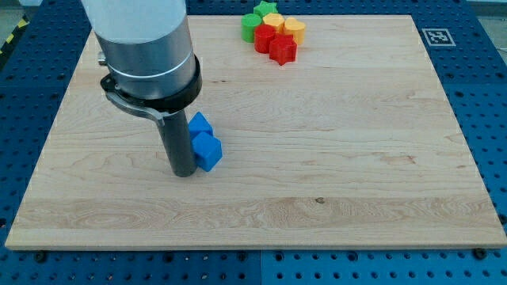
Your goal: Slide the blue cube into the green circle
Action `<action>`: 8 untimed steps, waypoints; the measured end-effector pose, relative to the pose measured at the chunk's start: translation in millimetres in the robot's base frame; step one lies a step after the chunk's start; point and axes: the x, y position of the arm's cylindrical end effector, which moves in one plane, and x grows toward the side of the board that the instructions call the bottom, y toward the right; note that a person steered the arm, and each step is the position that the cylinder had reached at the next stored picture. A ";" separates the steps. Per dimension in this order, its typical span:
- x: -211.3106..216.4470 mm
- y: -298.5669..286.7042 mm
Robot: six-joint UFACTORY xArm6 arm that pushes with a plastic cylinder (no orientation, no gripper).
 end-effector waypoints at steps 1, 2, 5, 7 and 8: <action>9.8 2.3; 21.1 11.5; -21.8 35.8; -59.9 35.9; -74.5 35.9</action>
